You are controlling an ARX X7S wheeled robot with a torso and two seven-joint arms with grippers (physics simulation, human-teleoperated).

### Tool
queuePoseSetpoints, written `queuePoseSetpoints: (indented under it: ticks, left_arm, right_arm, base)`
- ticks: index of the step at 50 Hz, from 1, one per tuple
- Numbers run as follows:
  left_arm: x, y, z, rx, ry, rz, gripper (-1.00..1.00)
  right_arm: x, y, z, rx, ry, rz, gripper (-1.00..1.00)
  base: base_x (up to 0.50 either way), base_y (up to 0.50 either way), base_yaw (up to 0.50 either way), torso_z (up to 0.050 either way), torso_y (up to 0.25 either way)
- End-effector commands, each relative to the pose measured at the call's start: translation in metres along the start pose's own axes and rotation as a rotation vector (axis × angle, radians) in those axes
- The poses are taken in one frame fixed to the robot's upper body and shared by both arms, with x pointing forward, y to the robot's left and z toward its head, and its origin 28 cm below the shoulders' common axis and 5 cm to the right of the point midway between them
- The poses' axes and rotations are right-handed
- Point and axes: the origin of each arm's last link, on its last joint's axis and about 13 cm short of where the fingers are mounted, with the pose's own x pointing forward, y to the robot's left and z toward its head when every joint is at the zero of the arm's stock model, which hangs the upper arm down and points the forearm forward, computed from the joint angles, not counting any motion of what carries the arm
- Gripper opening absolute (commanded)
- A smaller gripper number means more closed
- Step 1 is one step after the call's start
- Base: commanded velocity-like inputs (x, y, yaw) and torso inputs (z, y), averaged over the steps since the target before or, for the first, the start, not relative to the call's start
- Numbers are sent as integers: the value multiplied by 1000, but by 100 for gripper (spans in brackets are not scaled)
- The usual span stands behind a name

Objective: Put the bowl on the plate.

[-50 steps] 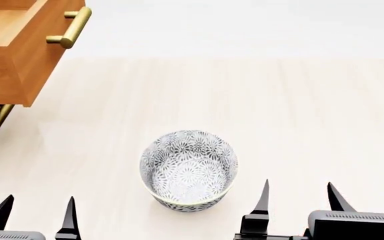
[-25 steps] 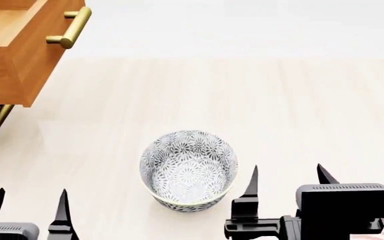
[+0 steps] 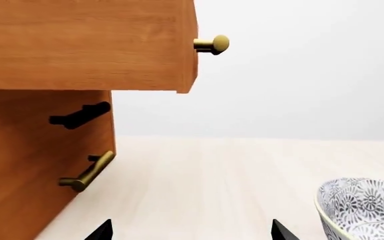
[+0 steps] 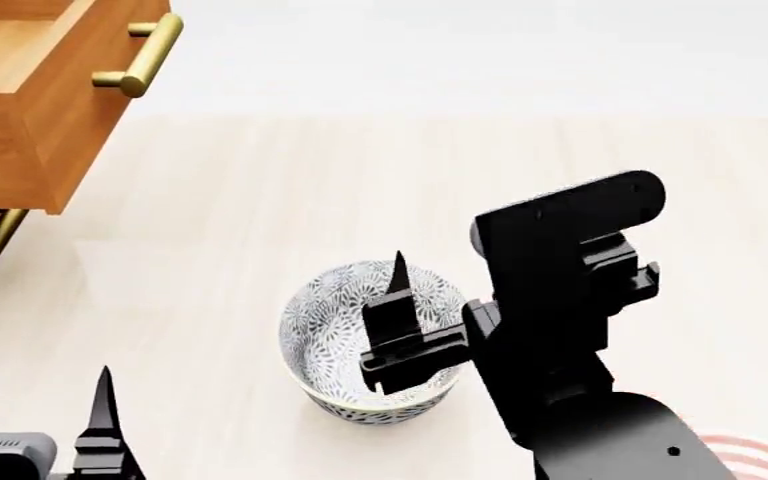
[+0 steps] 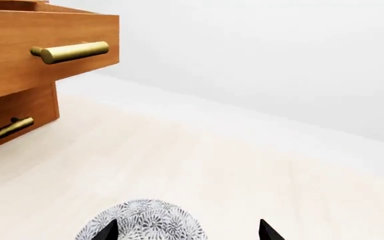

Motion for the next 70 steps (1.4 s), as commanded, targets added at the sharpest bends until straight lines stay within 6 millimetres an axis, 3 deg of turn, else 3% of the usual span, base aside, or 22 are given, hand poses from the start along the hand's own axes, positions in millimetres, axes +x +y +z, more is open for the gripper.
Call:
queuePoseSetpoints:
  ticks: [1,24,59,70]
  left_arm:
    - [1,3,2,3,-7,16,100]
    - [1,5,4,18,-14,31,100]
    - [-1,4,5,21,-15,23,100]
    - [-3,4,8,19,-19,21,100]
  right_arm:
    - [21,-8,35,-40,85,121,100]
    - [60,-11,67,-110,258,347,100]
    - [110,12,64,-147,545,412,100]
    - [123,20,52,-175,590,453,100]
  base:
    - [0,0,0,0,0]
    - [0,0,0,0,0]
    - [0,0,0,0,0]
    - [0,0,0,0,0]
